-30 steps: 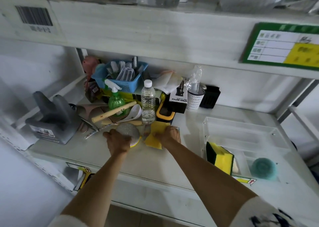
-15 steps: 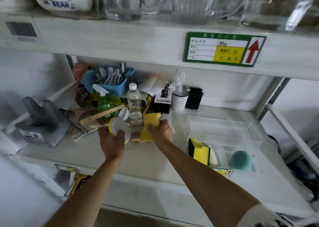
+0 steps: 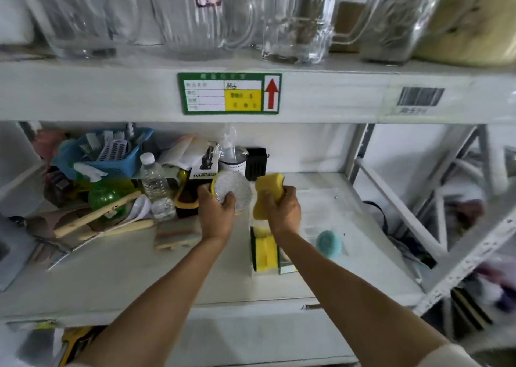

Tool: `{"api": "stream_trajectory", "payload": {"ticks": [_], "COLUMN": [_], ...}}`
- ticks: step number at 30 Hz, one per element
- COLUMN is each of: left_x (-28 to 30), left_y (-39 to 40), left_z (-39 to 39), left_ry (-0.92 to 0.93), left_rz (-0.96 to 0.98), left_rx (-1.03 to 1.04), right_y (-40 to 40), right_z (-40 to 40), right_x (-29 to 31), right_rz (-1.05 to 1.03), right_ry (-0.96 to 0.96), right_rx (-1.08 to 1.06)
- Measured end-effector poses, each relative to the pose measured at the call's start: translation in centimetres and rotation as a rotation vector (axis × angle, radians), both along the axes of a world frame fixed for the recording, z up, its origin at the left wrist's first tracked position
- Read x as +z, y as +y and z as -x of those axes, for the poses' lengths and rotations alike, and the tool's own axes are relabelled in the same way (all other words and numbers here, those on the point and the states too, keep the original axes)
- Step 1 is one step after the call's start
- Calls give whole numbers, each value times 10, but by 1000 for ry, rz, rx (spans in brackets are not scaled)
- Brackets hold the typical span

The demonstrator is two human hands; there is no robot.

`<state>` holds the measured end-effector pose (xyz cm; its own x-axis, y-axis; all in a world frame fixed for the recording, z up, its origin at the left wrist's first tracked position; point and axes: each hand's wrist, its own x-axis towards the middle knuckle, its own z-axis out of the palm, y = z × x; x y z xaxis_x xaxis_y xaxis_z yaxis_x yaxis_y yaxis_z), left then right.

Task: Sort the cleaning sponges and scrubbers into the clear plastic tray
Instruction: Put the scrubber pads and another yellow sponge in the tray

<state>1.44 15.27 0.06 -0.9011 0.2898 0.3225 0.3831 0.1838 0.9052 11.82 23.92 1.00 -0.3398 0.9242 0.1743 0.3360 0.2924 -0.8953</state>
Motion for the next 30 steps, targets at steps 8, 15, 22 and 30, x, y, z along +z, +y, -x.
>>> {"api": "stream_trajectory", "payload": {"ticks": [8,15,22,30], "left_x": [12,9,-1,-13], "left_y": [63,86,94,93], "left_z": [-30,-22,-13,-3], "left_ry": [74,109,87,63], "left_rz": [157,298,415,590], "left_rx": [-123,-118,-106,-88], "right_y": [57,90,98,100], "right_z": [-67,-114,-126,-125], "right_x": [-6,-20,-46,-63], "right_rz": [-100,-167,-166,-67], "right_ry": [-156,-327,-450,-587], "right_rx": [-230,-415,-413,-402]}}
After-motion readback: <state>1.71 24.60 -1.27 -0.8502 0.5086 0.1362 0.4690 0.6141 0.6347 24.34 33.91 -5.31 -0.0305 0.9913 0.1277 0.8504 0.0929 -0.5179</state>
